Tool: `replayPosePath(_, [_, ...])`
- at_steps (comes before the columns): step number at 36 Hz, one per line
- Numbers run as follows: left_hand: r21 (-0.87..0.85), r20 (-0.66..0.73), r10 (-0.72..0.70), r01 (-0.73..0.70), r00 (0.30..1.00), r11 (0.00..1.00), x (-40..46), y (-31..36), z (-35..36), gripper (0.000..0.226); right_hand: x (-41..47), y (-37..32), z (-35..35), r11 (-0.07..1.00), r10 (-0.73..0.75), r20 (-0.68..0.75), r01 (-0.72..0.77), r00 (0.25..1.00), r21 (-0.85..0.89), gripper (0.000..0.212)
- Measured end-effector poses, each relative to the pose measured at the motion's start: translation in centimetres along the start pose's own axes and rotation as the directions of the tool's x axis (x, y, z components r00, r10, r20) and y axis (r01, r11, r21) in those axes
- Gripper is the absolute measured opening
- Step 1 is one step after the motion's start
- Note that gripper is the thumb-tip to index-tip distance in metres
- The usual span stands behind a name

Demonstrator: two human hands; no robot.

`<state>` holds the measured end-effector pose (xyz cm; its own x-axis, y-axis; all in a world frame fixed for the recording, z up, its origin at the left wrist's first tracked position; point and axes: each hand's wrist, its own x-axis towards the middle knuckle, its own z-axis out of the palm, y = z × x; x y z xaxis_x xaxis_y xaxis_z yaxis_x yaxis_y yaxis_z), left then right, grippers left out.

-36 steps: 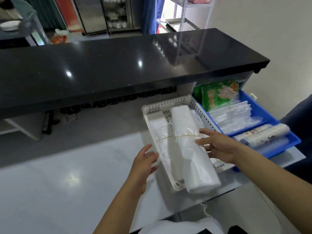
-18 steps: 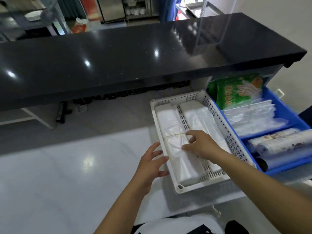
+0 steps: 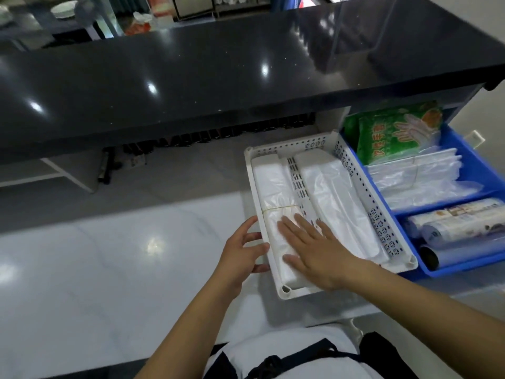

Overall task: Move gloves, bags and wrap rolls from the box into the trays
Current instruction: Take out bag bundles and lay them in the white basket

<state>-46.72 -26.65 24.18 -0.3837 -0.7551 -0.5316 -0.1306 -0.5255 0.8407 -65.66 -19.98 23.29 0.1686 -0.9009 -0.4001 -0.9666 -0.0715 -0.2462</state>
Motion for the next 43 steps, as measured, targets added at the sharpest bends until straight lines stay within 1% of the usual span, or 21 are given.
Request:
replayPosePath(5, [0.007,-0.03,0.029,-0.028,0.999,1.0,0.0,-0.3,0.1,0.054,-0.1,0.6,-0.2,0.994,-0.088,0.055,0.091,0.995,-0.055,0.067])
replayPosePath(8, [0.062,-0.057,0.036,-0.033,0.998,0.998,0.1,-0.4,0.2,0.053,-1.0,1.1,-0.4,0.984,-0.18,0.097,0.181,0.979,0.003,0.065])
replayPosePath(9, [0.135,-0.079,0.055,-0.044,0.995,0.99,0.2,-0.4,0.3,0.054,-1.5,1.2,-0.4,0.978,-0.209,0.112,0.206,0.972,0.032,0.065])
replayPosePath(10, [0.254,-0.11,0.101,-0.07,0.989,0.965,0.4,-0.4,0.4,0.055,-2.0,1.4,-0.3,0.972,-0.234,0.125,0.229,0.964,0.056,0.064])
replayPosePath(11, [0.408,-0.133,0.181,-0.112,0.975,0.906,0.7,-0.4,0.4,0.056,-2.5,1.6,-0.3,0.967,-0.252,0.136,0.244,0.958,0.075,0.065])
replayPosePath(12, [0.569,-0.122,0.28,-0.164,0.952,0.806,1.0,-0.2,0.5,0.057,-3.0,1.8,-0.2,0.963,-0.263,0.144,0.251,0.954,0.097,0.066])
replayPosePath(13, [0.704,-0.067,0.377,-0.224,0.924,0.674,1.4,0.1,0.7,0.059,-3.3,1.9,-0.1,0.96,-0.266,0.148,0.249,0.952,0.124,0.067])
replayPosePath(14, [0.798,0.013,0.442,-0.276,0.897,0.535,1.9,0.6,1.0,0.059,-3.6,2.0,-0.1,0.958,-0.266,0.145,0.244,0.953,0.154,0.068])
replayPosePath(15, [0.863,0.096,0.466,-0.307,0.88,0.401,2.5,1.3,1.5,0.059,-3.8,2.0,-0.1,0.954,-0.261,0.13,0.236,0.957,0.183,0.07])
replayPosePath(17, [0.942,0.228,0.425,-0.309,0.876,0.133,4.3,2.6,2.5,0.059,-4.0,1.6,0.0,0.949,-0.227,0.049,0.21,0.973,0.235,0.076])
replayPosePath(19, [0.959,0.283,0.315,-0.27,0.906,-0.087,6.2,3.9,3.5,0.058,-3.9,1.0,0.2,0.955,-0.169,-0.025,0.17,0.985,0.242,0.08])
replayPosePath(21, [0.943,0.278,0.208,-0.225,0.938,-0.246,7.8,4.7,4.1,0.059,-3.8,0.3,0.6,0.974,-0.139,-0.01,0.139,0.99,0.18,0.081])
replayPosePath(22, [0.932,0.266,0.173,-0.207,0.948,-0.296,8.5,5.0,4.3,0.059,-3.8,-0.1,0.9,0.981,-0.132,0.013,0.129,0.991,0.148,0.081])
replayPosePath(25, [0.921,0.235,0.12,-0.181,0.965,-0.346,10.1,5.8,4.1,0.061,-4.3,-0.4,0.9,0.979,-0.138,0.075,0.125,0.988,0.163,0.081])
replayPosePath(29, [0.924,0.19,0.072,-0.154,0.979,-0.349,11.4,7.1,4.0,0.061,-5.9,0.3,-0.2,0.943,-0.247,0.179,0.194,0.952,0.27,0.072])
replayPosePath(31, [0.934,0.171,0.068,-0.14,0.983,-0.329,11.7,7.5,4.1,0.061,-6.6,0.6,-0.9,0.9,-0.279,0.136,0.209,0.951,0.383,0.061])
replayPosePath(33, [0.939,0.165,0.075,-0.133,0.983,-0.316,11.7,7.5,4.3,0.06,-6.7,0.8,-1.4,0.88,-0.26,0.025,0.227,0.965,0.417,0.052])
replayPosePath(35, [0.943,0.158,0.088,-0.124,0.983,-0.31,11.4,7.2,4.5,0.06,-6.0,1.0,-1.4,0.924,-0.199,-0.044,0.203,0.979,0.324,0.058])
replayPosePath(37, [0.944,0.147,0.108,-0.107,0.983,-0.311,11.1,6.9,4.7,0.059,-4.9,0.9,-1.1,0.964,-0.151,-0.033,0.154,0.988,0.215,0.066])
replayPosePath(40, [0.94,0.145,0.124,-0.097,0.982,-0.326,10.9,6.8,4.7,0.059,-3.9,0.2,0.2,0.979,-0.158,0.001,0.156,0.987,0.131,0.075])
replayPosePath(43, [0.938,0.138,0.128,-0.089,0.982,-0.334,10.8,6.8,4.7,0.059,-3.6,0.0,1.2,0.981,-0.176,-0.02,0.177,0.984,0.084,0.078])
